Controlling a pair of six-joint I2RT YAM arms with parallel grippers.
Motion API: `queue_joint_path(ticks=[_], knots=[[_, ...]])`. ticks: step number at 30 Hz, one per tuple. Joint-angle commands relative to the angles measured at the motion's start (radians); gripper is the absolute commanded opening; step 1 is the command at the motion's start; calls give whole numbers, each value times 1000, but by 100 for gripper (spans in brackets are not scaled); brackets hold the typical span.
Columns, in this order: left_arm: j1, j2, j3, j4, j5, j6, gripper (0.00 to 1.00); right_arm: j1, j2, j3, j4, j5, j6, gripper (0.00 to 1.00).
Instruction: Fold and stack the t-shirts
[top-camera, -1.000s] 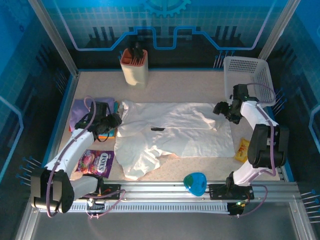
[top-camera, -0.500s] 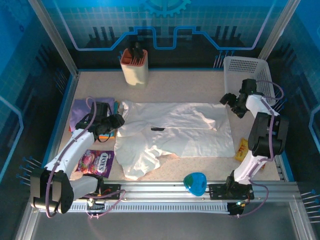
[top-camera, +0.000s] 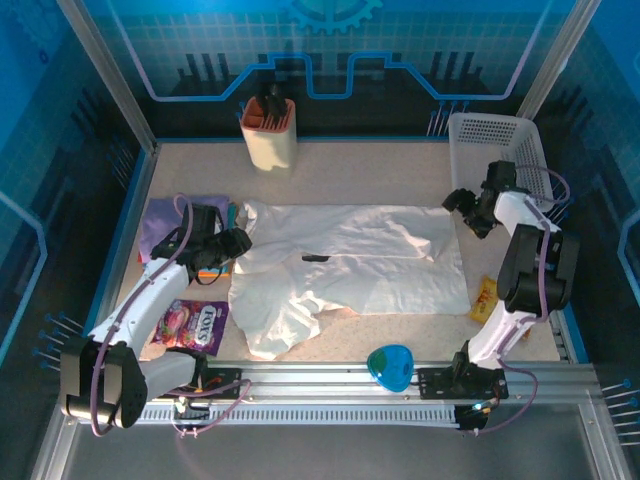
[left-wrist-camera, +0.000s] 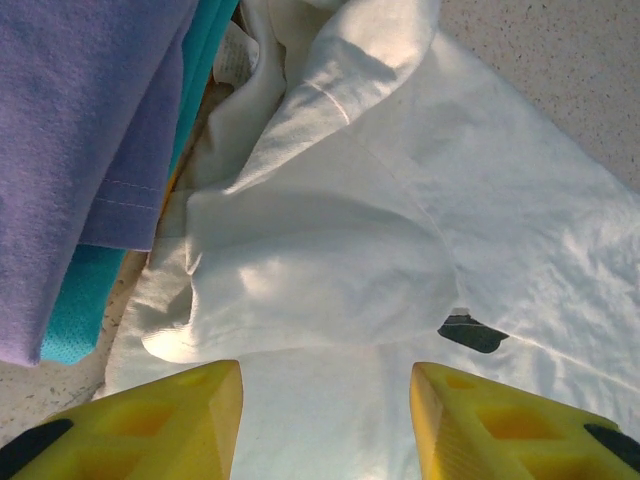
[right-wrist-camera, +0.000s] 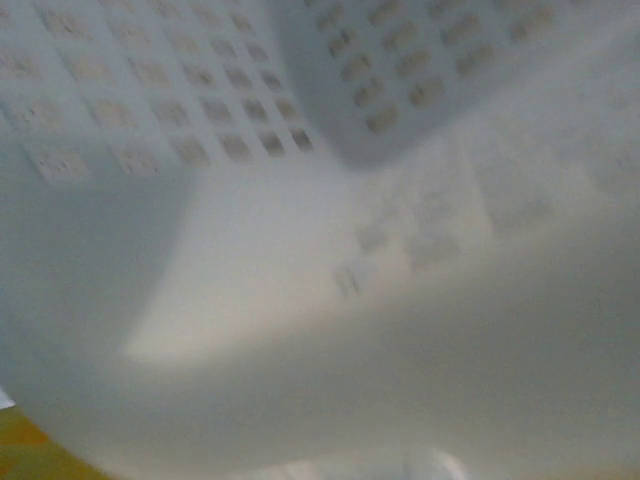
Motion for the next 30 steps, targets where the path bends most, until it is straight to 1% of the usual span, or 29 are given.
queue_joint_path(ticks=[1, 4, 5, 8, 9, 10, 13, 15, 16, 19, 21, 23, 26, 30], knots=[[-6, 4, 5, -2, 35, 3, 49, 8, -105, -99, 24, 11, 17, 77], [-6, 8, 8, 2, 41, 6, 49, 11, -155, -175, 31, 23, 16, 69], [-6, 11, 10, 2, 46, 9, 49, 11, -165, -191, 26, 26, 14, 67], [-6, 20, 13, -13, 65, 12, 49, 20, -194, -245, 31, -21, 7, 66], [-6, 19, 11, -13, 71, 10, 49, 26, -206, -260, 29, -31, 8, 67], [-7, 19, 3, -12, 72, 7, 49, 35, -221, -279, 31, -48, 11, 70], [-6, 34, -11, -19, 63, 14, 50, 62, -264, -316, 29, -69, 22, 82], [-7, 56, -9, -32, 55, 25, 48, 77, -290, -359, 24, -72, 27, 85], [-7, 67, -8, -34, 47, 33, 47, 86, -305, -373, 27, -80, 32, 84], [-10, 90, -9, -45, 15, 62, 41, 116, -343, -405, 30, -80, 48, 76], [-15, 106, -15, -54, -20, 81, 41, 135, -369, -432, 46, -73, 60, 74], [-19, 125, -29, -41, -37, 89, 40, 148, -389, -455, 63, -59, 71, 69], [-18, 147, -63, 9, -45, 71, 40, 169, -410, -485, 100, -56, 95, 64], [-18, 162, -111, 86, -57, 59, 42, 209, -419, -498, 123, -33, 129, 62]])
